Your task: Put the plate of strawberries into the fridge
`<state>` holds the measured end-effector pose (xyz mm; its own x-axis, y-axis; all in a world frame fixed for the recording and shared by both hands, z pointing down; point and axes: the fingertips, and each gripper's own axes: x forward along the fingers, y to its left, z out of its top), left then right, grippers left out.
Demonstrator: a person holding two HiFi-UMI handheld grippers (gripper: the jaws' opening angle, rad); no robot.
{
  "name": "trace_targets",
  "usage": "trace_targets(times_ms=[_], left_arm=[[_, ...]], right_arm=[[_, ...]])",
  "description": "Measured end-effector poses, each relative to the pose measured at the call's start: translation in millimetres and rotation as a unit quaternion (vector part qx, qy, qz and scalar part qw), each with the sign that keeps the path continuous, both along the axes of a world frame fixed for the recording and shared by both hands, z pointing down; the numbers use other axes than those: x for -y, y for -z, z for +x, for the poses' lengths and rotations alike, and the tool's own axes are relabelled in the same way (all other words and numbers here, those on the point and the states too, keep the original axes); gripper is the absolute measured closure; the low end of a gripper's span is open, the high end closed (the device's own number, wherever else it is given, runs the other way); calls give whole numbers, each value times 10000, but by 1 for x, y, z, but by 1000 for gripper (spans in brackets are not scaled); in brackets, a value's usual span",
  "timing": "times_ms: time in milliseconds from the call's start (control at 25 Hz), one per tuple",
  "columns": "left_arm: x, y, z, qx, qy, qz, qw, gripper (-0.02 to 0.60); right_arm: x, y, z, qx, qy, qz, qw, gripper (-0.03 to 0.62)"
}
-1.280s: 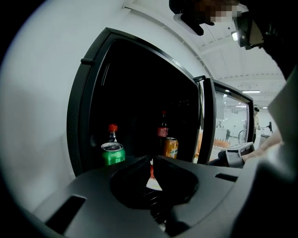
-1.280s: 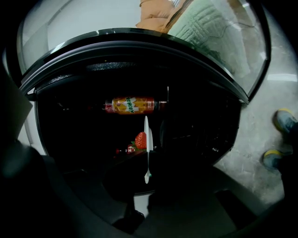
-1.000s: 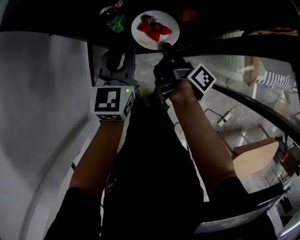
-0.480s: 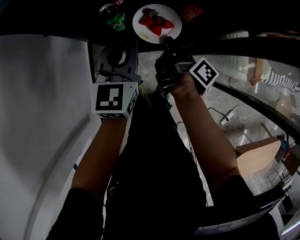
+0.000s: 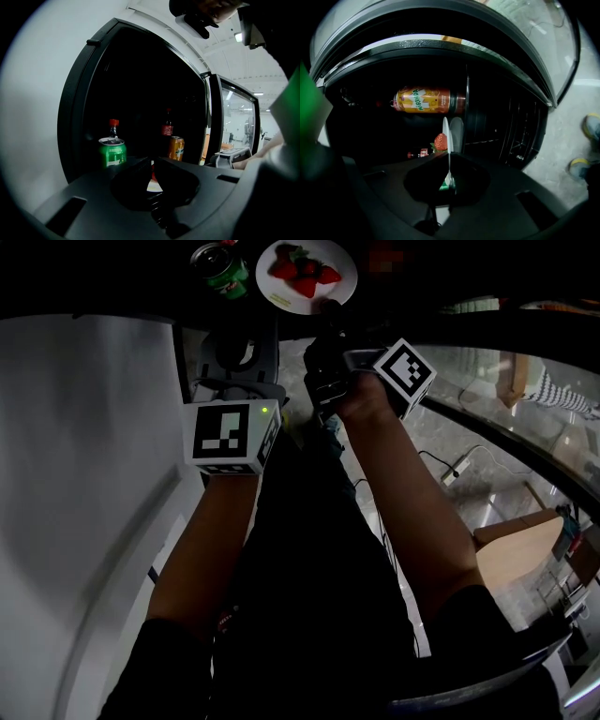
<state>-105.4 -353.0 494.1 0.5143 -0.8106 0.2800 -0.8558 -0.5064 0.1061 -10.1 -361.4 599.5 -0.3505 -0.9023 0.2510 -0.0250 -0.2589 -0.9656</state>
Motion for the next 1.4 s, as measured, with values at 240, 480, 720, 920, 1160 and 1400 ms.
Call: trace_targets(times_ms=[240,480,720,920,1160,1400], left_arm=[[0,-1,5,-47,-4,-16,10000,563],[1,-1,4,-14,30,-46,10000,563],[2,-6,1,20,47,-68,10000,563],[0,-12,1,39,50,-113,9999,563],[-4,-17,2,75,34,-140,9999,563],[-7,-20,3,147,19,-146,9998,563]], right_arm=[[4,3,1,-194,11,-34,9998,579],[-1,3,1,-346,18,-359,9988,574],[-3,4,0,-637,138,-295,9974,568],[-5,4,0,-748,227,-215,9967,566],[-8,6,-2,-919,347,-101,9951,542],[-16,2,-1,-1406,647,-16,9880,525]])
